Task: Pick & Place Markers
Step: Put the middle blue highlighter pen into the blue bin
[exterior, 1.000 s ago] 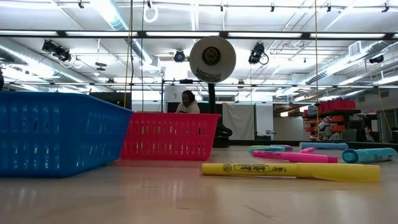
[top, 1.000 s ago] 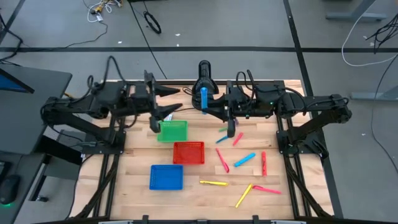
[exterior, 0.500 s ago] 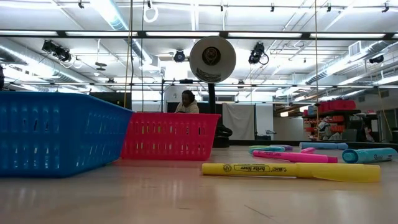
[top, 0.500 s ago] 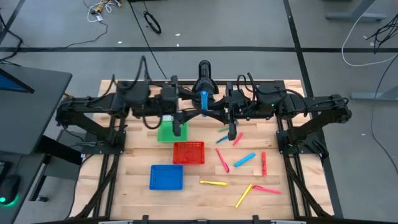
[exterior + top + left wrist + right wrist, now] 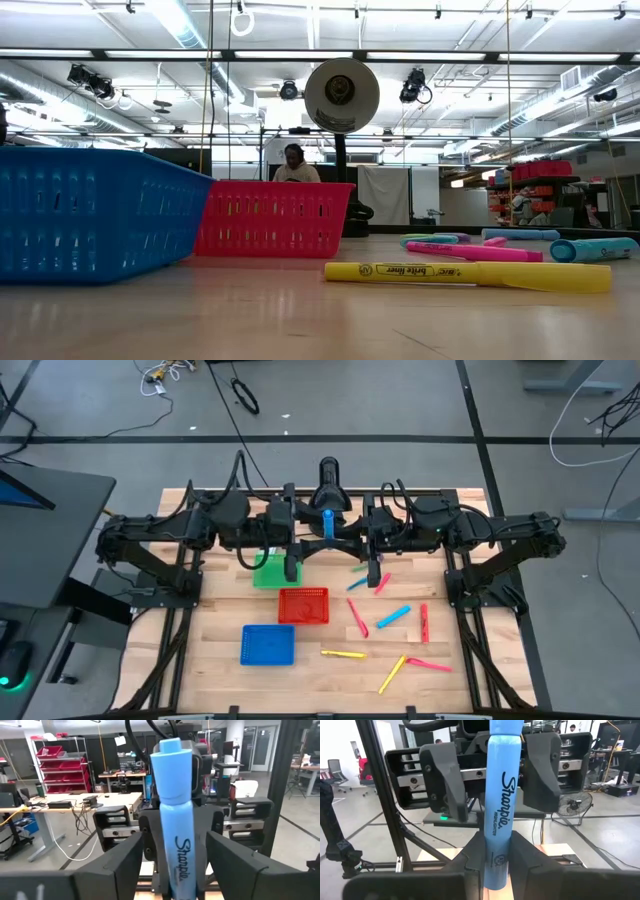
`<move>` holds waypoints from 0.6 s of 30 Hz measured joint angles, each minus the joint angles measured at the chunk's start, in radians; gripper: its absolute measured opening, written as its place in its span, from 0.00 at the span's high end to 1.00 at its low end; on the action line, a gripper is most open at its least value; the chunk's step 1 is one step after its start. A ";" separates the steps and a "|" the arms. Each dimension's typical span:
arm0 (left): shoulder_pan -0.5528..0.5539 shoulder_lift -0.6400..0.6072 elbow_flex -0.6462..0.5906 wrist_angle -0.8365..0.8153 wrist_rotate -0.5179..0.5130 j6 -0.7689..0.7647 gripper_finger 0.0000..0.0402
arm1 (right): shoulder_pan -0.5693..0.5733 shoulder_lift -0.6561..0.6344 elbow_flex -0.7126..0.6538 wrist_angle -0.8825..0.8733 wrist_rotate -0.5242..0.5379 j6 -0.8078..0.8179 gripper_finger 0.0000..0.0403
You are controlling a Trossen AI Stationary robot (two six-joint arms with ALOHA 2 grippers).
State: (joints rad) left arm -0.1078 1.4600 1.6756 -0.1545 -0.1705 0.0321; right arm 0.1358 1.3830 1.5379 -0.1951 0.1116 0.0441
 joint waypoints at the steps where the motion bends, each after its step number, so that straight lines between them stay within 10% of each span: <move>1: 0.000 -0.001 0.000 0.000 0.000 -0.010 0.48 | 0.000 0.000 0.000 0.000 0.000 0.000 0.88; 11: 0.000 -0.001 0.000 -0.001 0.000 -0.020 0.82 | 0.000 0.000 0.000 0.000 0.001 -0.019 0.88; 18: 0.011 -0.001 0.000 -0.009 0.053 -0.025 0.83 | 0.000 0.000 0.000 0.004 0.003 -0.015 0.83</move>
State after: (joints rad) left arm -0.0966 1.4586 1.6756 -0.1638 -0.1174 0.0072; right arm 0.1356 1.3830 1.5375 -0.1908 0.1146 0.0292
